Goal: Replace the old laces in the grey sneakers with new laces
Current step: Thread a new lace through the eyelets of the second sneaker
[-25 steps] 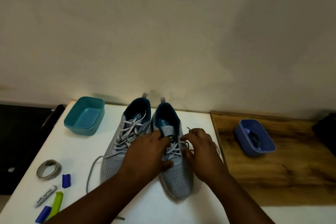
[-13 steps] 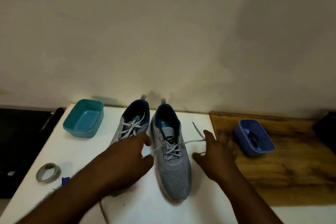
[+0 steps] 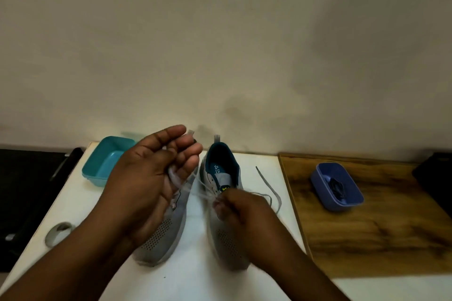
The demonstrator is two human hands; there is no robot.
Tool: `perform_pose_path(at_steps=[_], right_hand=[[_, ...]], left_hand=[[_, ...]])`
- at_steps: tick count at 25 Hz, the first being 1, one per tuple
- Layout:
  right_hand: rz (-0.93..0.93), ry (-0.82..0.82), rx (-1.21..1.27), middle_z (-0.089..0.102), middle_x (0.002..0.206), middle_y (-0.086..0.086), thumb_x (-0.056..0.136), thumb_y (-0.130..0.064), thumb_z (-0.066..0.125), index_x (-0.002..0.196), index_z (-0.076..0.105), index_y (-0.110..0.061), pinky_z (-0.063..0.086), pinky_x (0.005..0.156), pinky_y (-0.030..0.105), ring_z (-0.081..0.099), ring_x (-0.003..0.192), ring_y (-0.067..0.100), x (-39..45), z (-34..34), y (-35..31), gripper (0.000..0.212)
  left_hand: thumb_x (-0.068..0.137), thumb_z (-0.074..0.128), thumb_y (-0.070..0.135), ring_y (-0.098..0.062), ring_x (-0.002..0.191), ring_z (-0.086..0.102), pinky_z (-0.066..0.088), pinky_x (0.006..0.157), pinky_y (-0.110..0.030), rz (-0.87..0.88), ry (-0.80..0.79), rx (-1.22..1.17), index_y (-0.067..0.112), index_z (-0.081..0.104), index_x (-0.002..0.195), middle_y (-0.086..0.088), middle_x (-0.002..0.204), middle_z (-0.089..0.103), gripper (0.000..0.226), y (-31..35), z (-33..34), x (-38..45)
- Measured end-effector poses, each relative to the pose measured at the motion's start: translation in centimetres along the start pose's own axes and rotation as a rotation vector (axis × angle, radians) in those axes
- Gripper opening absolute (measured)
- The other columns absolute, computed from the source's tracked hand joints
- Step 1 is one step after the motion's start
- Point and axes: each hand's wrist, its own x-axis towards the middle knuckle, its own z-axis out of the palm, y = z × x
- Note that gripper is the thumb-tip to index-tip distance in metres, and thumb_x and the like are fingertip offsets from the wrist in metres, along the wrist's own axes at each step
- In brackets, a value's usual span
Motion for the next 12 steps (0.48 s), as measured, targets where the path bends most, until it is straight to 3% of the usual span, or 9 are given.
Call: perform_pose_path(at_steps=[2,3,5,6,7,9,10,12], right_hand=[[-0.110,0.439,-0.131,0.064,0.104,-0.011,0.101,-0.015,0.057,0.109,0.068,-0.027,0.046,0.083,0.012,0.058,0.095,-0.003,0.8,-1.6,1.6,0.018],[-0.170,0.555,-0.130,0.064,0.107,-0.010,0.100,-0.011,0.058,0.111,0.068,-0.023,0.043,0.084,0.008,0.058,0.099,-0.003,1.0,-2.0,1.9,0.019],[-0.242,0.587,-0.104,0.064,0.112,-0.009,0.100,-0.010,0.057,0.114,0.069,-0.020,0.044,0.088,0.008,0.059,0.105,-0.001,1.2,-1.5,1.8,0.021],[-0.264,0.547,-0.115,0.064,0.116,-0.008,0.101,-0.014,0.055,0.118,0.069,-0.020,0.047,0.091,0.011,0.059,0.108,0.000,1.2,-1.0,1.7,0.022],[-0.280,0.482,-0.146,0.064,0.121,-0.007,0.102,-0.021,0.051,0.121,0.068,-0.021,0.050,0.095,0.016,0.059,0.111,0.002,1.0,-0.3,1.7,0.026],[-0.344,0.310,-0.257,0.063,0.126,-0.003,0.100,-0.032,0.043,0.124,0.066,-0.021,0.054,0.099,0.028,0.059,0.115,0.009,0.5,0.9,1.6,0.036],[-0.391,0.224,-0.304,0.062,0.128,-0.002,0.099,-0.033,0.043,0.125,0.066,-0.021,0.054,0.100,0.031,0.059,0.116,0.011,0.3,1.3,1.7,0.037],[-0.476,0.068,-0.356,0.060,0.131,-0.003,0.098,-0.029,0.048,0.128,0.065,-0.021,0.051,0.102,0.027,0.056,0.119,0.012,0.0,1.5,1.6,0.035]], left_hand=[[0.103,0.043,-0.004,-0.018,0.086,0.076,0.062,0.070,-0.026,-0.067,0.074,0.334,0.011,0.069,0.107,-0.013,0.103,0.076,0.031,-0.6,-1.5,0.9],[0.103,0.046,0.002,-0.016,0.082,0.075,0.061,0.069,-0.027,-0.083,0.061,0.636,0.016,0.069,0.107,-0.014,0.104,0.074,0.027,-1.3,-2.5,1.2],[0.102,0.053,0.032,-0.014,0.082,0.068,0.056,0.069,-0.030,0.010,-0.043,1.487,0.034,0.062,0.113,-0.005,0.106,0.069,0.015,-3.0,-4.3,1.1],[0.098,0.053,0.046,-0.016,0.087,0.064,0.054,0.070,-0.032,0.133,0.017,1.861,0.039,0.060,0.120,-0.002,0.109,0.064,0.024,-3.7,-4.9,1.0],[0.095,0.053,0.053,-0.021,0.092,0.061,0.053,0.071,-0.035,0.312,0.087,2.018,0.038,0.061,0.122,-0.003,0.112,0.059,0.031,-4.1,-4.9,1.0],[0.098,0.050,0.052,-0.025,0.100,0.059,0.052,0.080,-0.040,0.600,0.121,1.837,0.032,0.069,0.117,-0.005,0.116,0.061,0.034,-4.3,-4.1,1.3],[0.102,0.046,0.051,-0.019,0.102,0.061,0.052,0.086,-0.038,0.490,0.031,1.585,0.031,0.072,0.113,0.000,0.113,0.067,0.035,-4.0,-3.1,1.3],[0.104,0.045,0.047,-0.013,0.099,0.070,0.054,0.089,-0.031,-0.056,-0.217,0.975,0.028,0.076,0.107,0.004,0.103,0.076,0.037,-4.4,-1.9,1.2]])
